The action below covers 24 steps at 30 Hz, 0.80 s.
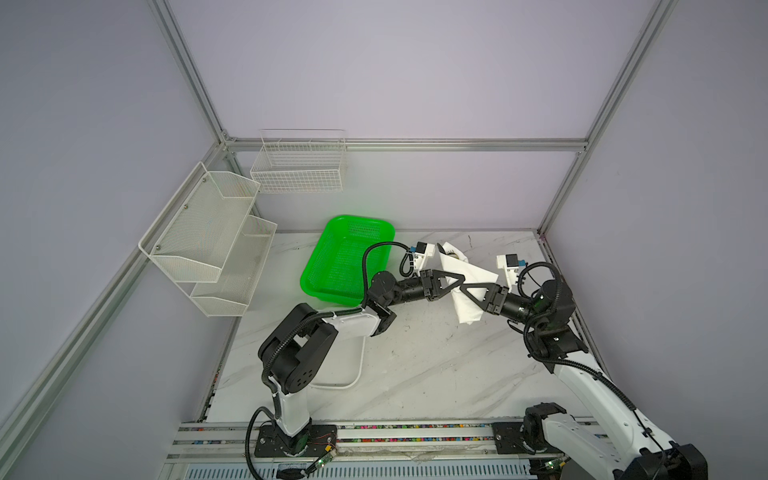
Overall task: Place the utensils on the paper napkin and roll it up
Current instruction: 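Open the right gripper and pull it back from the bundle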
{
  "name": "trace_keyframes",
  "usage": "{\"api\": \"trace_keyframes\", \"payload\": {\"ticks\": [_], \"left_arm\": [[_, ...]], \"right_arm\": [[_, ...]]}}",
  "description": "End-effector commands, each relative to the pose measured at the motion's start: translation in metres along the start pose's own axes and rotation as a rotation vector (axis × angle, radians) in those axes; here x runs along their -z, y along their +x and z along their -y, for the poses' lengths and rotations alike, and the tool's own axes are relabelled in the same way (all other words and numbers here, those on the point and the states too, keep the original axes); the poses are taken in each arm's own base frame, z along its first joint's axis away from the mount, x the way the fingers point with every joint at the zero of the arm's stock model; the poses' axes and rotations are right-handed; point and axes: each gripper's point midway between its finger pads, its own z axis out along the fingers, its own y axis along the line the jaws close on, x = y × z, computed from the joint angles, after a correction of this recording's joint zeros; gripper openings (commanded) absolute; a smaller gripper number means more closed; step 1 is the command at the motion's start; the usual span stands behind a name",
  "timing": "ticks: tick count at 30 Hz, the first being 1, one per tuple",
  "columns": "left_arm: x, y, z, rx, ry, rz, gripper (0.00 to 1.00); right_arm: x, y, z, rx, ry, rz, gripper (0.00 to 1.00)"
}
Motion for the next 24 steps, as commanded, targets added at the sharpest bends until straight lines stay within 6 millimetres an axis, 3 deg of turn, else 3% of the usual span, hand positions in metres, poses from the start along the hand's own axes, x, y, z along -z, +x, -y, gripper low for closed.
{"api": "trace_keyframes", "payload": {"ticks": [1, 6, 10, 15, 20, 24], "left_arm": [[-0.005, -0.01, 0.031, -0.081, 0.084, 0.021, 0.12], [-0.003, -0.011, 0.038, -0.103, 0.1, 0.027, 0.09], [-0.001, -0.013, 0.045, -0.119, 0.107, 0.034, 0.08], [0.004, -0.016, 0.052, -0.153, 0.102, 0.056, 0.08], [0.01, -0.018, 0.057, -0.168, 0.109, 0.07, 0.07], [0.014, -0.02, 0.06, -0.178, 0.111, 0.078, 0.07]], "right_arm": [[0.0, -0.002, -0.008, 0.051, -0.019, -0.003, 0.15], [0.003, -0.004, -0.008, 0.048, 0.0, 0.024, 0.23], [0.009, -0.012, -0.011, 0.038, 0.033, 0.079, 0.36], [0.019, -0.019, 0.0, 0.028, 0.156, 0.148, 0.44], [0.038, -0.035, -0.003, 0.033, 0.273, 0.256, 0.49], [0.07, -0.055, -0.009, 0.07, 0.453, 0.385, 0.51]]}}
